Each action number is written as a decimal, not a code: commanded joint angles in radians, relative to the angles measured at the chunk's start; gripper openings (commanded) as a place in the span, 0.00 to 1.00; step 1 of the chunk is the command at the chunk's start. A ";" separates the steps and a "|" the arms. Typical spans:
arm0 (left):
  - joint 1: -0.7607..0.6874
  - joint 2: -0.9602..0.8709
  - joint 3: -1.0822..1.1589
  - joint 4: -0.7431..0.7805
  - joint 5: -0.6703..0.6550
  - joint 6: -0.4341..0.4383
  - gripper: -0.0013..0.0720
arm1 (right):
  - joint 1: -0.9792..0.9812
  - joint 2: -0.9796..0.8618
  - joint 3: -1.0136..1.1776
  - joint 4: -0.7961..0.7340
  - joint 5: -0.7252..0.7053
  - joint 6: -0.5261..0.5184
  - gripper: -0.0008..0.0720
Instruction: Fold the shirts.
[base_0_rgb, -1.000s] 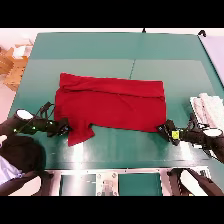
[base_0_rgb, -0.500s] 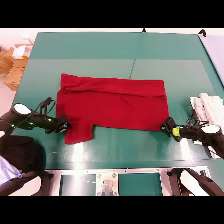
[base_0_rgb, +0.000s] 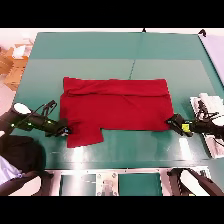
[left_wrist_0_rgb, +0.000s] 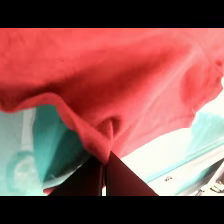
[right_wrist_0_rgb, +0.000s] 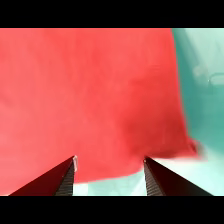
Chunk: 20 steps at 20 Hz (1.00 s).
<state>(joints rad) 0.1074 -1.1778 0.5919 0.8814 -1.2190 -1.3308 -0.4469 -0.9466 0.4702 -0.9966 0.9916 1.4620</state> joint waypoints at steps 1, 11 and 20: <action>0.000 0.001 0.001 -0.006 -0.031 -0.005 0.05 | -0.042 0.001 0.040 -0.058 0.114 0.019 0.67; -0.144 0.001 0.001 -0.034 0.116 -0.015 0.05 | -0.085 0.055 -0.158 0.149 -0.040 0.108 0.66; -0.144 0.001 0.002 -0.035 0.143 -0.010 0.05 | -0.029 0.055 -0.283 0.395 -0.331 0.054 0.28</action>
<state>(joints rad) -0.0353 -1.1778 0.5922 0.8478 -1.0939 -1.3449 -0.4866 -0.8917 0.2031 -0.6510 0.7208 1.5230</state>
